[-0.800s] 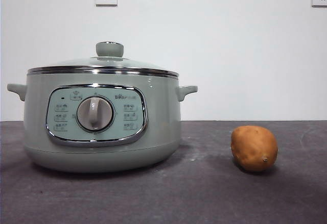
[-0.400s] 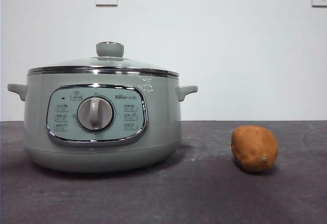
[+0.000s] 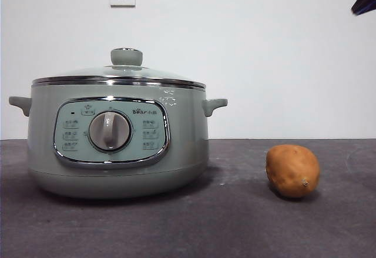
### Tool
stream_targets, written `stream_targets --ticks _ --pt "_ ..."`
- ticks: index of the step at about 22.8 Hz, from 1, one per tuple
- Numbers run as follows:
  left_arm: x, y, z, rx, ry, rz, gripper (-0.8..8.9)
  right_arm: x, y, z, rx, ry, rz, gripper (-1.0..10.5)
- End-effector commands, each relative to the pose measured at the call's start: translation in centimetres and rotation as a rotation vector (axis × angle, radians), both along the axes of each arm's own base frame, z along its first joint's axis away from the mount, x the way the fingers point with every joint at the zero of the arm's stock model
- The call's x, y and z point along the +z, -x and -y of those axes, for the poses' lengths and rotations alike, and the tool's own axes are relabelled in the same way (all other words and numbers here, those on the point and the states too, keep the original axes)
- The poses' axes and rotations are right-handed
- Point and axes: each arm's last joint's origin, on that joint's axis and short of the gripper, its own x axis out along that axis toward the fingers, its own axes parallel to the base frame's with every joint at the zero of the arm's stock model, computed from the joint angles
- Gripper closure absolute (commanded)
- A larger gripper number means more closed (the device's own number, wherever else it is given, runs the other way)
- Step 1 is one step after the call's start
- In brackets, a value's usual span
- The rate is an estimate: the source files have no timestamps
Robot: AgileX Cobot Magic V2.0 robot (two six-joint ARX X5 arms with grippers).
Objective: Pick up the potato,open the lid,put the potato in the pot,close the lid
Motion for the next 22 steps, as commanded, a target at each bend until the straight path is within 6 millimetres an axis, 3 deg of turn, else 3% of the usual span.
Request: stream_targets --ticks 1,4,5,7,8,14,22 --pt "0.4 -0.7 0.2 -0.059 -0.037 -0.030 8.18 -0.1 -0.7 -0.2 0.076 0.048 -0.017 9.5" --pt "0.6 -1.8 0.3 -0.073 -0.035 -0.089 8.11 -0.5 -1.4 -0.4 0.102 0.051 -0.048 9.3" --pt "0.5 -2.2 0.3 -0.073 -0.036 -0.102 7.60 -0.6 -1.5 -0.4 0.102 0.054 -0.055 8.7" --pt "0.4 -2.6 0.4 -0.072 -0.036 -0.118 4.81 -0.7 -1.7 -0.4 0.100 0.057 -0.061 6.1" --pt "0.3 -2.8 0.4 -0.072 -0.036 -0.123 4.24 -0.7 -1.7 -0.4 0.100 0.057 -0.061 5.2" --pt "0.4 -3.0 0.4 -0.070 -0.036 -0.108 4.28 -0.8 -2.1 -1.4 0.057 0.108 -0.050 5.1" --pt "0.4 -3.0 0.4 -0.068 -0.034 -0.111 4.28 -3.6 -5.5 -7.4 0.037 0.326 -0.207 5.1"
